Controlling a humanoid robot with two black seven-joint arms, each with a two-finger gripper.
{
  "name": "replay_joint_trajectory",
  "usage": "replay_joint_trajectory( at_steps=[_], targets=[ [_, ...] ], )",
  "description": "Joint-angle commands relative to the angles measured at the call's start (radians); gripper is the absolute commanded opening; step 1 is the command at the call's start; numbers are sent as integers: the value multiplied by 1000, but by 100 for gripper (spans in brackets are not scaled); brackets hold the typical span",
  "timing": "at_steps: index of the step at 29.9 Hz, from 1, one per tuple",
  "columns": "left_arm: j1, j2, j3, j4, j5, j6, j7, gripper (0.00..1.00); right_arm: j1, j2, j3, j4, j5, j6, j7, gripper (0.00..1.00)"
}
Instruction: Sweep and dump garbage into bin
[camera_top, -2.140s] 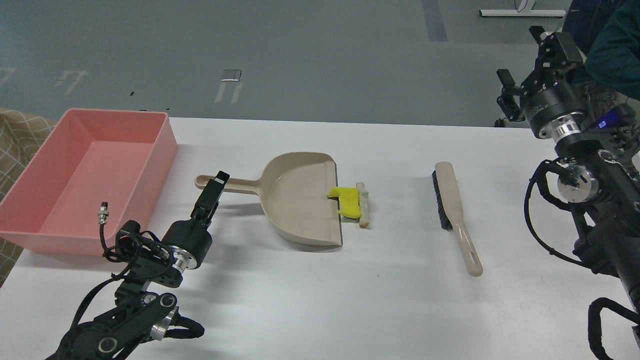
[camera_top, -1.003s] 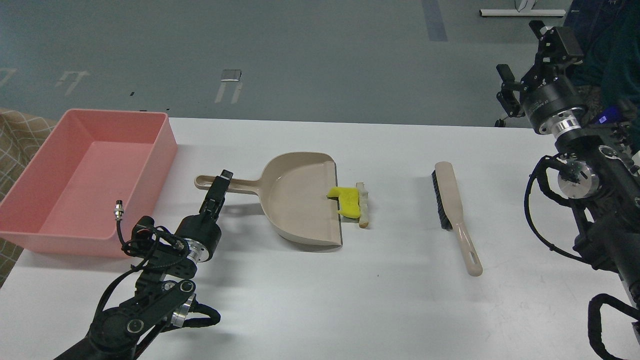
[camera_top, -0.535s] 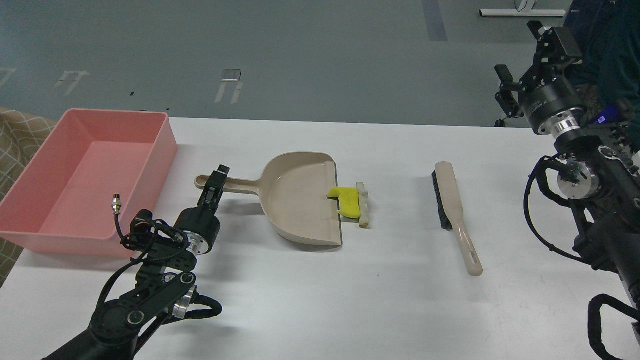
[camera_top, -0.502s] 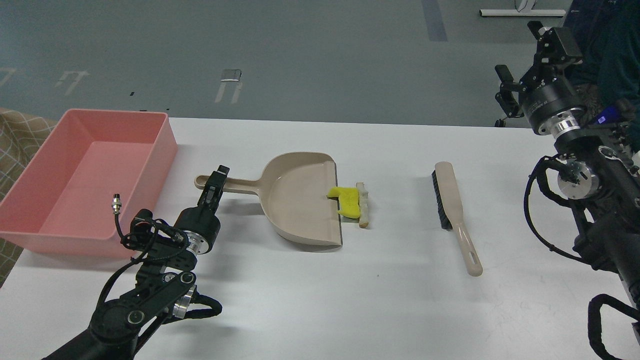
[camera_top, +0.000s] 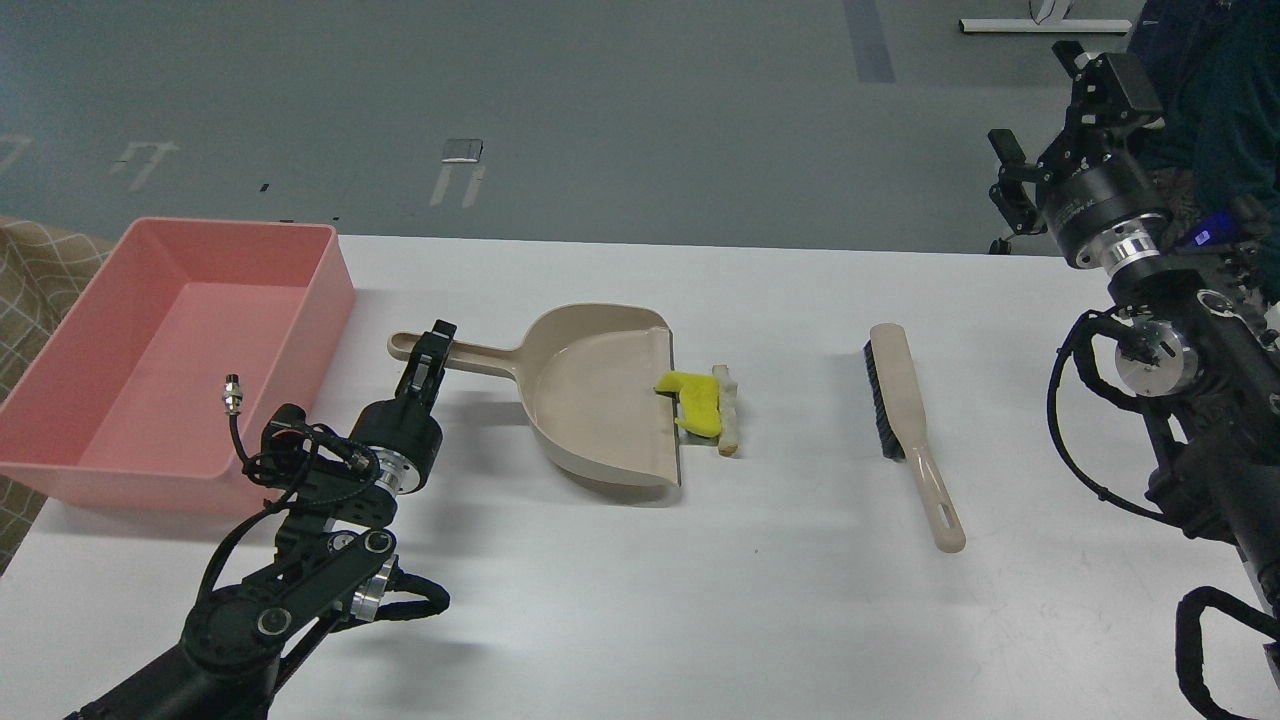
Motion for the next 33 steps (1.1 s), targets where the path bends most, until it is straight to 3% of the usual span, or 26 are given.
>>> replay_joint_trajectory(
  at_steps=[1, 12, 24, 33],
  targets=[
    [-7, 5, -1, -9, 2, 0, -3, 0, 5, -14, -35, 2, 0, 0, -4, 100],
    [-37, 26, 2, -18, 6, 0, 0, 0, 5, -198, -304, 174, -12, 0, -24, 100],
    [-28, 95, 4, -64, 6, -31, -6, 0, 1, -569, -645, 457, -21, 0, -78, 100],
    [-31, 143, 2, -139, 2, -121, -7, 0, -20, -812, -774, 722, -138, 20, -78, 100]
  ],
)
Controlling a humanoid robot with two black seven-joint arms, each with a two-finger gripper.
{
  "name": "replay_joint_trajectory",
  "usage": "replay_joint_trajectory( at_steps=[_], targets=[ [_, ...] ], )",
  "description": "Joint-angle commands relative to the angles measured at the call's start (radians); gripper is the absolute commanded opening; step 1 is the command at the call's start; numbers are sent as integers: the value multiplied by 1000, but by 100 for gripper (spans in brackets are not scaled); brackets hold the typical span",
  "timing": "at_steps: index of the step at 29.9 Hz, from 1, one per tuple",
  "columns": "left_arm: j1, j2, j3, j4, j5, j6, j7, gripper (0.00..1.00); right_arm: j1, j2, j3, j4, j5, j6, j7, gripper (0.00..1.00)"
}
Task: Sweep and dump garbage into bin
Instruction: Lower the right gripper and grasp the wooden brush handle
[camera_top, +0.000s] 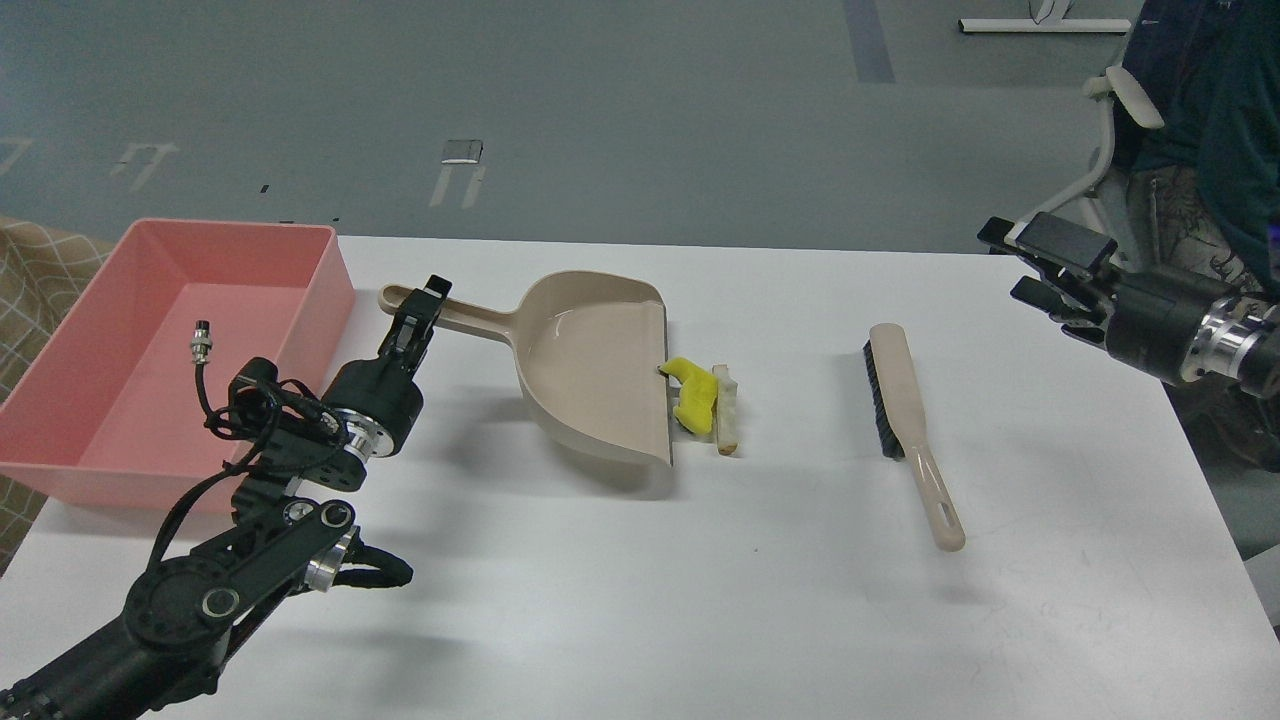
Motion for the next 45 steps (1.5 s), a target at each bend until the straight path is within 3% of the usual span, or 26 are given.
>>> replay_joint_trajectory(
  at_steps=[1, 6, 11, 20, 45],
  targets=[
    [-3, 7, -1, -9, -1, -16, -1, 0, -15, -101, -61, 108, -22, 8, 0, 100],
    [-6, 1, -1, -9, 0, -11, -1, 0, -18, -156, -120, 168, -100, 10, -8, 100],
    [-3, -2, -1, -9, 2, -10, -1, 0, -12, -156, -150, 206, -184, 11, -64, 100],
    [11, 14, 2, 3, 14, -8, -3, 0, -19, -146, -153, 205, -218, 34, -106, 100],
    [44, 49, 1, 2, 19, -6, -20, 0, -15, -29, -245, 177, -270, 36, -150, 97]
  ],
)
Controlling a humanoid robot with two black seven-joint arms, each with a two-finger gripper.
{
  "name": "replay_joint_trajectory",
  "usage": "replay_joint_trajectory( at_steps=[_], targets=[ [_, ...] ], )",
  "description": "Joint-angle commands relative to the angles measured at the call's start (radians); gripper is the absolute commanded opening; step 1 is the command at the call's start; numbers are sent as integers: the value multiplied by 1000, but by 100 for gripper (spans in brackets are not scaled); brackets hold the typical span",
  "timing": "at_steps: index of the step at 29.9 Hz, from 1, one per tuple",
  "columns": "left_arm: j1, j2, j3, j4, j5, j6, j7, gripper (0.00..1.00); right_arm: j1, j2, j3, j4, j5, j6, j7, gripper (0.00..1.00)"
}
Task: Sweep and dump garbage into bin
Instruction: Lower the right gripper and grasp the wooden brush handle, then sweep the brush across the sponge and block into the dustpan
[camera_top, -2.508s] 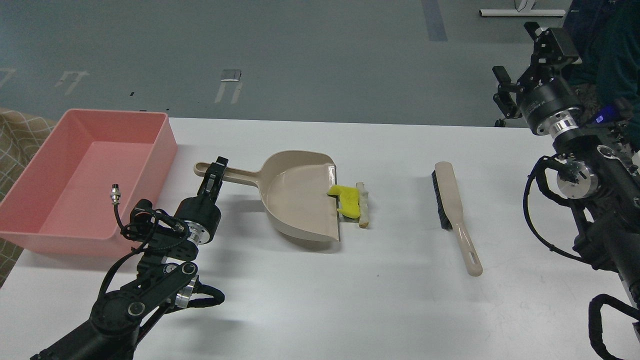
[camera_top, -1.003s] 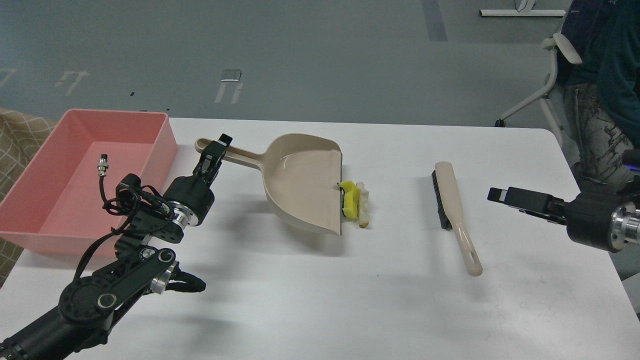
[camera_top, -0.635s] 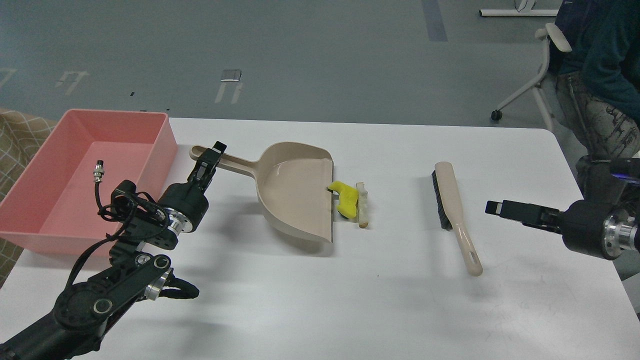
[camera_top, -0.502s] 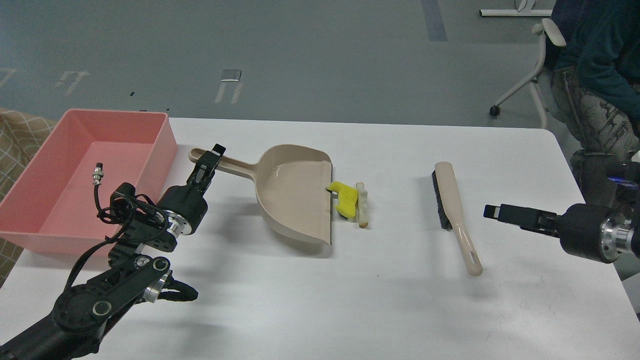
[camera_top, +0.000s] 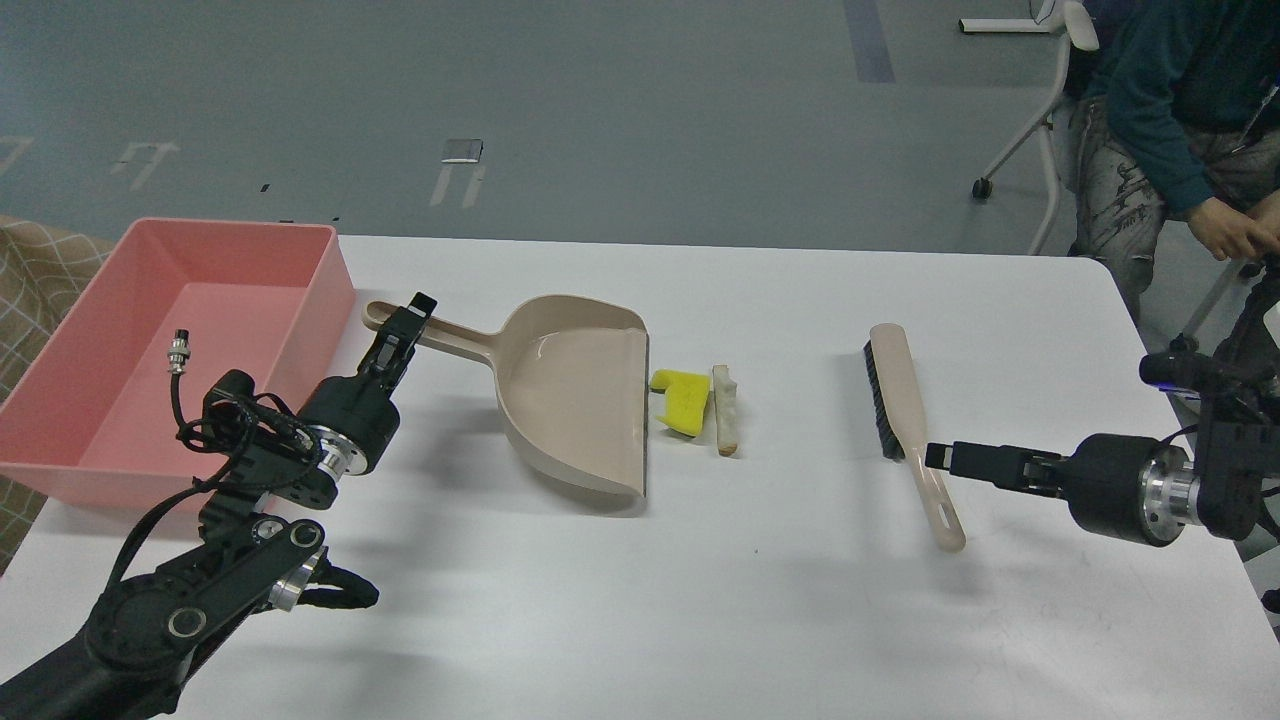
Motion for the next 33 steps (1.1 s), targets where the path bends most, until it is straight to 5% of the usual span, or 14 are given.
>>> replay_joint_trajectory(
  at_steps=[1, 8, 15, 33],
  targets=[
    [0, 0, 0, -2, 0, 0, 2, 0, 6, 5, -31, -7, -5, 0, -3, 96],
    [-3, 0, 0, -2, 0, -2, 2, 0, 8, 62, -40, -59, -5, 0, -8, 93],
    [-3, 1, 0, -2, 0, -2, 0, 0, 6, 93, -42, -67, -30, 0, -8, 65],
    [-9, 4, 0, 4, -5, -6, 0, 0, -1, 94, -43, -67, -39, 0, -34, 28]
  ],
)
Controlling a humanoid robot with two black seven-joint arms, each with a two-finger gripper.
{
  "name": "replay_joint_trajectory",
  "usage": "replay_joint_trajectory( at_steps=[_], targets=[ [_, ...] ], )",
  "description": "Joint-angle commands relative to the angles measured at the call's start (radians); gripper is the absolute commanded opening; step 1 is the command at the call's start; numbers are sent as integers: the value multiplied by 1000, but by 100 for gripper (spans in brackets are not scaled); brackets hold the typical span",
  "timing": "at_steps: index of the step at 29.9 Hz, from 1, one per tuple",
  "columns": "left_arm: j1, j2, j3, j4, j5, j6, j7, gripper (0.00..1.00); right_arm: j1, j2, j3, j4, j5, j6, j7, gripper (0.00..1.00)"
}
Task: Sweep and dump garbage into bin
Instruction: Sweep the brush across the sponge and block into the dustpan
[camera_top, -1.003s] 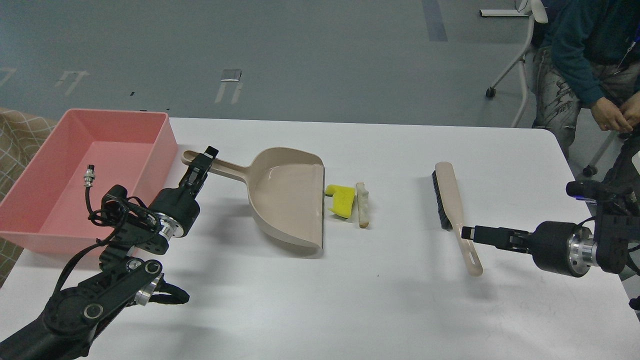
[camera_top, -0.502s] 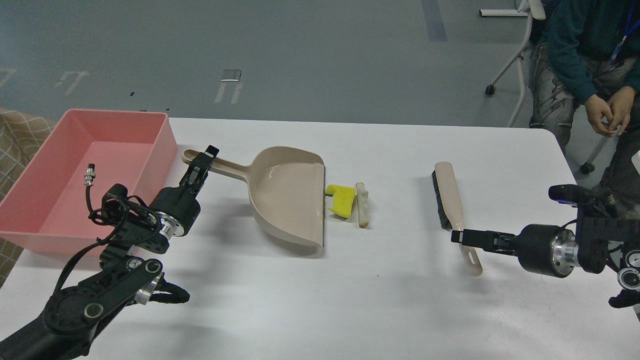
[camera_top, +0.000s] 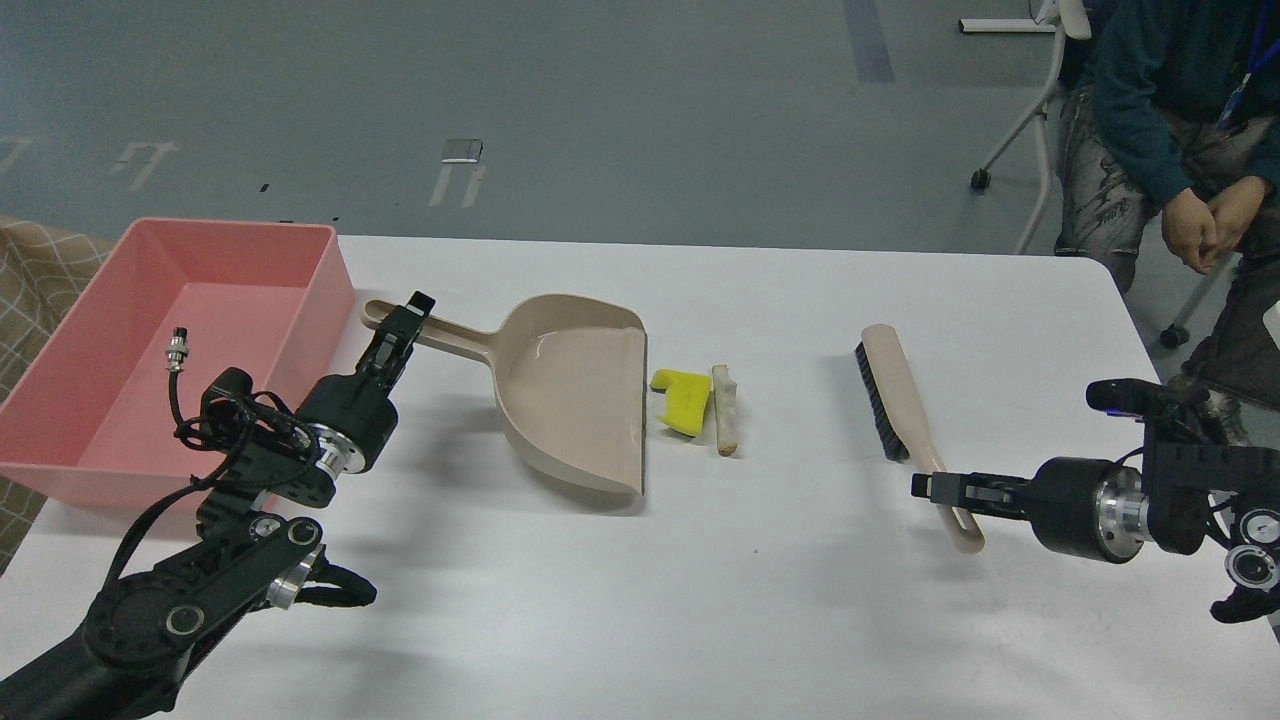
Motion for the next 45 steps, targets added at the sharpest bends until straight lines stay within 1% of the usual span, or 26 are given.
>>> replay_joint_trajectory(
  at_steps=[1, 2, 4, 5, 7, 13, 15, 16, 22, 29, 38, 45],
  targets=[
    [-4, 0, 0, 0, 0, -1, 0, 0, 0, 0, 0, 0, 0, 0, -3, 26],
    [-4, 0, 0, 0, 0, -1, 0, 0, 0, 0, 0, 0, 0, 0, -7, 20],
    [-4, 0, 0, 0, 0, -1, 0, 0, 3, 0, 1, 0, 2, 0, -14, 15],
    [-2, 0, 0, 0, 0, -1, 0, 0, 3, 2, 3, 0, 2, 0, -18, 9],
    [1, 0, 0, 0, 1, -1, 0, 0, 7, 3, 4, 3, 3, -2, -20, 5],
    [7, 3, 2, 0, 1, -6, -3, 0, 27, 5, 21, 12, 6, -2, -20, 4],
    [8, 5, 3, 3, 0, -6, -20, 0, 40, 14, 23, 14, 8, -2, -20, 4],
    [8, 12, 8, 8, 1, -6, -28, 0, 41, 29, 23, 12, 9, -2, -20, 4],
    [10, 38, 18, 12, 1, -4, -40, 0, 30, 106, 14, 11, 15, 3, -18, 4],
    [10, 38, 18, 14, 0, -4, -41, 0, 27, 161, 9, -11, 17, 20, -18, 4],
    [10, 37, 18, 14, 0, -3, -41, 0, 30, 290, 14, -80, 22, 40, -15, 4],
    [11, 34, 22, 15, 0, -3, -43, 0, 44, 383, 14, -119, 78, 54, -14, 4]
  ],
)
